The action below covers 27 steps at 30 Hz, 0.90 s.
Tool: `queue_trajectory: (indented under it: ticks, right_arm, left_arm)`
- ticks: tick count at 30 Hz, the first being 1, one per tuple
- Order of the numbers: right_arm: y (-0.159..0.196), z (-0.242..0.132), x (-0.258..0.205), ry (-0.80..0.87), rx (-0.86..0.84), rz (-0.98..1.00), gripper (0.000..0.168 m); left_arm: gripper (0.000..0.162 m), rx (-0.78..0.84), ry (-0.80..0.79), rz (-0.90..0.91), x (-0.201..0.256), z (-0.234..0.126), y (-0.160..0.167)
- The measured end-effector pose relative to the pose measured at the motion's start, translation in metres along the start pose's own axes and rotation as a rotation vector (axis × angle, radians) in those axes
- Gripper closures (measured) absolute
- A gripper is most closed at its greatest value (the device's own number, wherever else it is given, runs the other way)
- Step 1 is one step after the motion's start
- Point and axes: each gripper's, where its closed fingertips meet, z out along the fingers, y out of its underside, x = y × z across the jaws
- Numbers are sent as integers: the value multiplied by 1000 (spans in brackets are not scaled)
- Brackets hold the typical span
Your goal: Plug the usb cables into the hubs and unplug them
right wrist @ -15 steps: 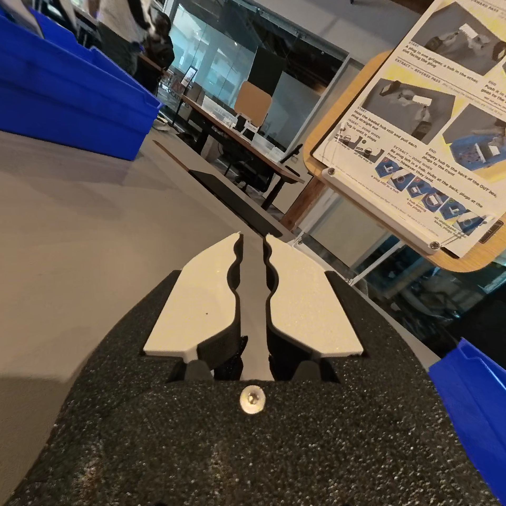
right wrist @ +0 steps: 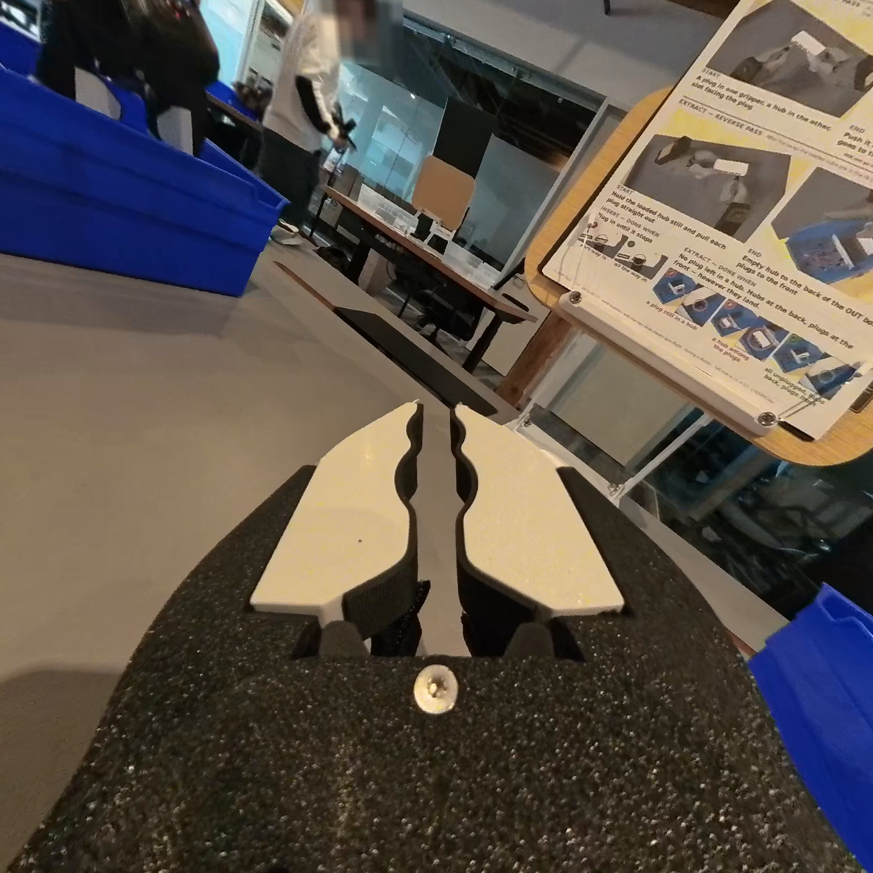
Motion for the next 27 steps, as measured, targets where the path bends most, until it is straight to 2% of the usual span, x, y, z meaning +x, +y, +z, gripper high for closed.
queue_trajectory:
  ticks: [4, 9, 16, 23, 27]
  right_arm:
    - [0, 0, -2, -13, 4, -2, 158]
    - [-1, 1, -5, -28, 7, -13, 158]
    - [0, 2, -6, -36, 5, -16, 158]
    - [0, 2, -8, -43, 1, -34, 159]
    - [0, 2, -9, -47, 0, -40, 159]
  left_arm:
    - [112, -62, -22, 80, -6, 14, 5]
    - [108, -48, -33, 110, -11, 20, 1]
    - [123, -80, 23, 161, -5, 21, 1]
    - [128, -150, 41, 193, -4, 22, 2]
    - [128, -173, 54, 146, 1, 14, 10]
